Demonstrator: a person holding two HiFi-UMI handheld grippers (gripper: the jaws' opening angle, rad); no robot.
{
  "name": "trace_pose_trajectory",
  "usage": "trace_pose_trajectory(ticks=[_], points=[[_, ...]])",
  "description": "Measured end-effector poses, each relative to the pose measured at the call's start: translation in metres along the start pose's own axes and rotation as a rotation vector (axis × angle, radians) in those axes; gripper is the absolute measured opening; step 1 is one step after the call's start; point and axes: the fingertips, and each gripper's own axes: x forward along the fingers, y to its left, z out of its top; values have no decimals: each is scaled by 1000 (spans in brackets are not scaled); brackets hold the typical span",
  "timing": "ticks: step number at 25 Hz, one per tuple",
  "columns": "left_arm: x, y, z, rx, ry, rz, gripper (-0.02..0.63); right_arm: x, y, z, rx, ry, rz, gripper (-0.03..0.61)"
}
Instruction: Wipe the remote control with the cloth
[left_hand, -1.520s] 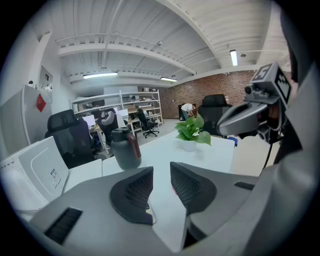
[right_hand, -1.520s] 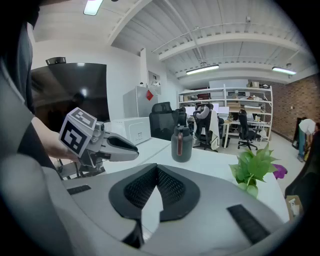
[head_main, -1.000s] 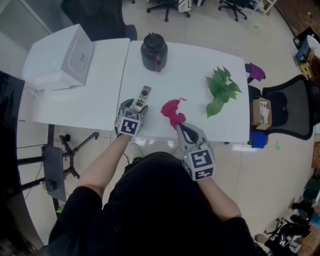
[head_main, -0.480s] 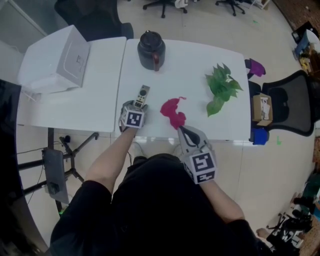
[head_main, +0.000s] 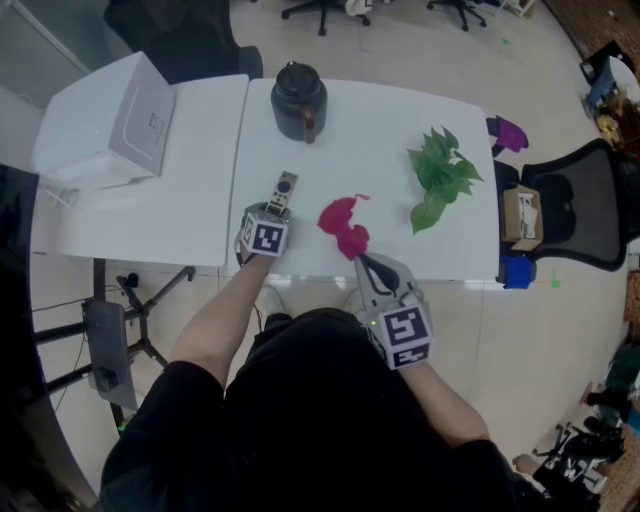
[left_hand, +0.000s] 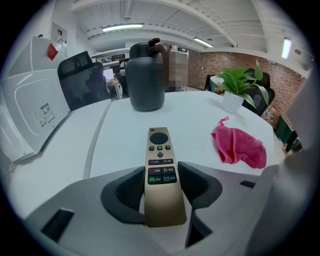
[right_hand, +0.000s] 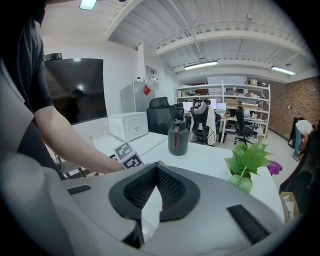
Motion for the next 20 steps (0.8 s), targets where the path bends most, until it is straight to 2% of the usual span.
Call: trace_pose_trajectory(ticks=[9, 12, 20], points=[[-26, 4, 21, 38, -147, 10, 210, 1, 2, 4, 2, -13, 0, 9], [-50, 1, 33, 49, -207, 7, 210, 0, 1, 6, 12, -9, -7, 9], [-140, -26, 70, 92, -387, -62, 210, 5, 3, 6, 4, -24, 13, 9]])
